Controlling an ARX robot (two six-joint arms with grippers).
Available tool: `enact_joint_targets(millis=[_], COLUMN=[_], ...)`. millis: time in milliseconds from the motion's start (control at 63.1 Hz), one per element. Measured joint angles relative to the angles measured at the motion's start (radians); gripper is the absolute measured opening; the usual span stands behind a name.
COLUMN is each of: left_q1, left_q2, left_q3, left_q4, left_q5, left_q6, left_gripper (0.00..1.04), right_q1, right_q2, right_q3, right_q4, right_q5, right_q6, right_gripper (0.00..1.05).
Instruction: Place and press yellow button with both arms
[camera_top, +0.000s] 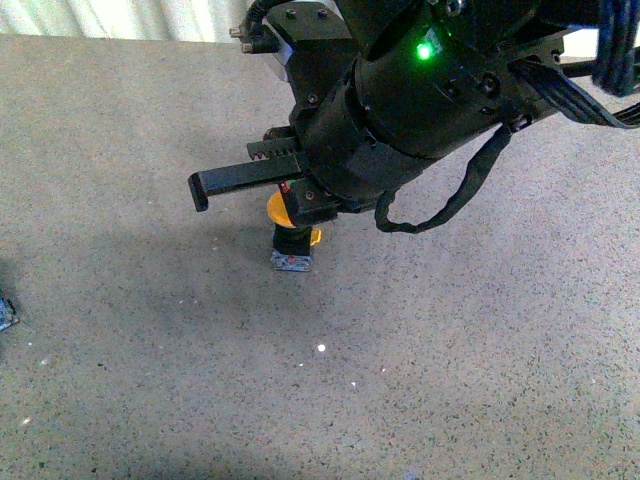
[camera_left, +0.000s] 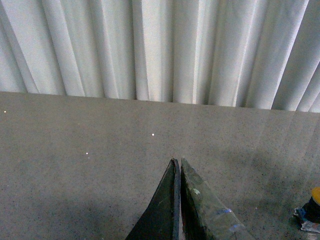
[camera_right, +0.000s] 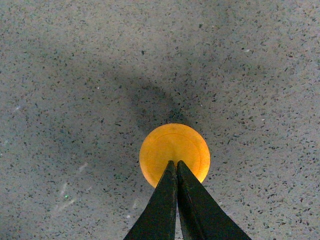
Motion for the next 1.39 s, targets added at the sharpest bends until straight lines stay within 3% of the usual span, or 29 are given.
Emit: enact_joint_targets(millis=[396,618,903,998,1030,1109,1172,1394], left_q1=[0.0,0.0,0.0,0.0,0.0,0.0,0.0,0.0], left_q2=[0.0,0.0,0.0,0.0,0.0,0.0,0.0,0.0], left_q3=[0.0,0.0,0.0,0.0,0.0,0.0,0.0,0.0], left_q4=[0.0,0.0,0.0,0.0,0.0,0.0,0.0,0.0], left_q5=[0.0,0.0,0.0,0.0,0.0,-0.001,0.0,0.0], left_q6=[0.0,0.0,0.0,0.0,0.0,0.0,0.0,0.0], left_gripper=[0.01,0.01,0.01,0.01,0.01,0.01,0.01,0.01], right_q1=[-0.045,-0.097,-0.124,-0.125,-0.135,-0.175,-0.207,-0.295], right_q2=[-0.044,-0.24,-0.451,-0.457,-0.47,-0.534,-0.606,-0.76], right_q3=[-0.025,-0.09,-0.223,-0.4,-0.46,-0.588,-0.661,-0.857], right_q4=[0.108,0.176,0.254,0.675,0.775,0.942,0.987,1.003], right_q5=[-0.039,-0.043,0.009,0.287,0.321,0.32,0.295,0.209], right_q6=[0.069,0.095,0.031,-0.085,-0.101,-0.135,-0.153,-0.165], right_gripper=[0.01,0.01,0.48,0.32,0.26,0.12,0.01,0.01])
